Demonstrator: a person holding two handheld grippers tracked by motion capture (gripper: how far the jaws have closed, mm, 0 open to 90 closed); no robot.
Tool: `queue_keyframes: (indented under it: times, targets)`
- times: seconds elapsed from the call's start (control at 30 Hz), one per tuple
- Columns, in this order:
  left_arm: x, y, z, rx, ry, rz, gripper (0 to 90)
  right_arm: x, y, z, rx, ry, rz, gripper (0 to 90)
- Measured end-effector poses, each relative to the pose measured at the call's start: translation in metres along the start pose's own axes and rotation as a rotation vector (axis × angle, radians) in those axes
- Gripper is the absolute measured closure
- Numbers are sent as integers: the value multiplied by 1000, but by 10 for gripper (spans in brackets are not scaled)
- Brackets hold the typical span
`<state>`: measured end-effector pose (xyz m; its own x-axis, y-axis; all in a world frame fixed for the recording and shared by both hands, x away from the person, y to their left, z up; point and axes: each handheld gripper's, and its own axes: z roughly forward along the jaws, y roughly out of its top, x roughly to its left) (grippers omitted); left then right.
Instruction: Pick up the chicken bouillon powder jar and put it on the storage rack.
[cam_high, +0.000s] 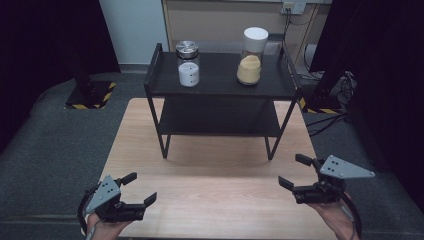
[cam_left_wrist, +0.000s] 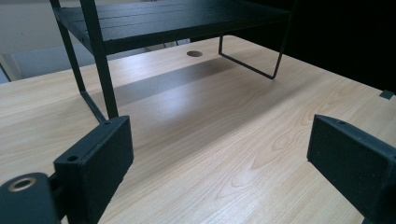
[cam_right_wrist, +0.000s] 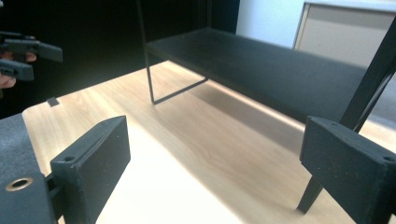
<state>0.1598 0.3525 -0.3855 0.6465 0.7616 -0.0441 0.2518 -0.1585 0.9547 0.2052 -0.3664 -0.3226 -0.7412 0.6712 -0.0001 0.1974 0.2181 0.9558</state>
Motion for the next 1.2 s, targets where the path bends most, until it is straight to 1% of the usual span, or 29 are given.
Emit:
queue_keyframes:
  times: [0.13, 0.37, 0.5, 0.63, 0.97, 1.2]
  targets:
    - [0, 0, 0, 1, 2, -1, 62, 5, -12, 3, 8, -12, -3, 85]
    - [0, 0, 0, 1, 2, -3, 62, 11, -33, 5, 0, -17, 17, 85]
    - [0, 0, 1, 4, 2, -2, 62, 16, -40, 6, 12, -25, 14, 84]
    - [0, 0, 1, 3, 4, -1, 62, 20, -48, 8, 10, -23, 28, 84]
    - [-1, -1, 0, -5, 12, 4, 62, 28, -56, 11, 44, -21, 16, 78]
    - [-1, -2, 0, -12, 22, 9, 61, 32, -61, 6, 28, -43, 28, 52]
